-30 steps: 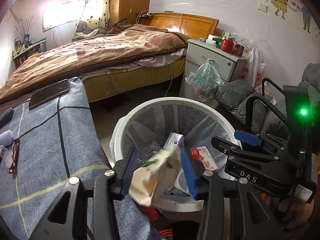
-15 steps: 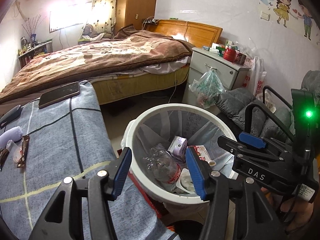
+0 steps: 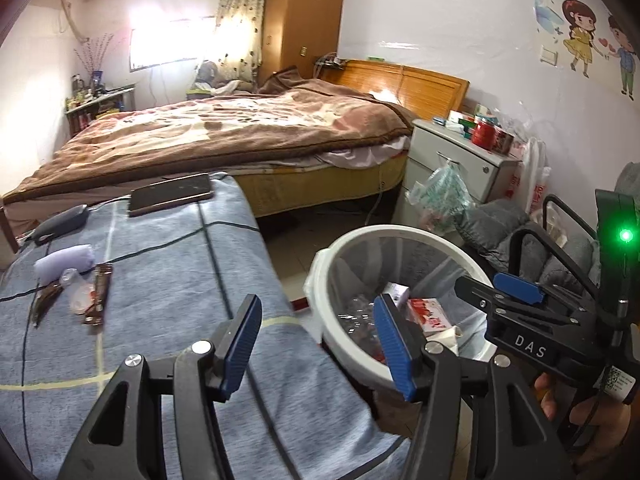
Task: Collect trash
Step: 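Move both open tools back over the bed, then lower the right tool onto the brown snack wrapper and grasp it, then carry both brown wrappers in both tools over the wastebasket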
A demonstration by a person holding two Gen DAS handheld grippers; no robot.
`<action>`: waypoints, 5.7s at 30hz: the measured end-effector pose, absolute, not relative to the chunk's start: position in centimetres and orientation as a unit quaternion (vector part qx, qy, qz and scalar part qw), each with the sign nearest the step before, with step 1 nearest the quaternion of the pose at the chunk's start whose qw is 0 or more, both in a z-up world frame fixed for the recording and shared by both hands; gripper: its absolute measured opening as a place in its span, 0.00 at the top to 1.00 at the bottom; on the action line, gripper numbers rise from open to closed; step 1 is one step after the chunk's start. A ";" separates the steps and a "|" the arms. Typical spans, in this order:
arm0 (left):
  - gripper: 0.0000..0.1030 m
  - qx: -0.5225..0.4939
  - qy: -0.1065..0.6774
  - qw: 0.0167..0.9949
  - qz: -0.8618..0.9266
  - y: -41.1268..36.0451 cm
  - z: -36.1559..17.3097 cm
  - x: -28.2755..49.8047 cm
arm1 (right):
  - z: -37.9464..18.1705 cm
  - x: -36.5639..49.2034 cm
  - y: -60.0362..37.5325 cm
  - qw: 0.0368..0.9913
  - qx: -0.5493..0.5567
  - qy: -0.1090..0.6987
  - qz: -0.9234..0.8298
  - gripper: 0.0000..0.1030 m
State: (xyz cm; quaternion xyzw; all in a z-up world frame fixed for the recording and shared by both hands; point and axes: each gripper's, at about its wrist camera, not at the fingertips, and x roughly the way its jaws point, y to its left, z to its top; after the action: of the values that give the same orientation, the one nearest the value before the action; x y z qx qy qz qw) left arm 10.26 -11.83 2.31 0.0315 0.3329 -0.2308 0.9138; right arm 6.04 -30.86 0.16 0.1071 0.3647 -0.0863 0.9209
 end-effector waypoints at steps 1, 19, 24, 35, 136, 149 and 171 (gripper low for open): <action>0.41 0.030 0.332 0.915 -0.228 -11.3 2.4 10.2 | 0.3 6.1 -30.5 0.922 0.106 0.364 -0.084 0.40; 0.40 0.009 0.321 0.935 -0.152 -3.4 2.8 10.6 | 1.4 7.7 -24.3 0.936 0.083 0.342 -0.025 0.40; 0.40 0.004 0.320 0.938 -0.133 -1.2 2.8 10.9 | 1.6 8.3 -22.4 0.937 0.076 0.342 -0.005 0.40; 0.39 -0.015 0.321 0.943 -0.089 4.0 2.5 11.5 | 1.9 9.6 -18.0 0.937 0.056 0.344 0.036 0.40; 0.77 -0.006 0.401 0.915 -0.050 13.9 -3.4 21.4 | -2.8 19.2 -5.9 0.899 0.038 0.421 0.111 0.79; 0.77 0.009 0.356 0.932 -0.064 10.2 0.8 17.1 | 0.0 15.8 -9.6 0.914 0.057 0.390 0.095 0.79; 0.76 0.041 0.326 0.932 -0.149 -0.3 3.1 14.3 | 2.1 11.1 -19.3 0.932 0.088 0.352 0.024 0.79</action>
State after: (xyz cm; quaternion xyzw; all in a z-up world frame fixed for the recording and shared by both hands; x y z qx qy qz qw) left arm 14.30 -0.33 3.08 0.0409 0.3263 -0.1494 0.9325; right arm 11.15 -19.30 2.08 0.0882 0.3520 0.0239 0.9315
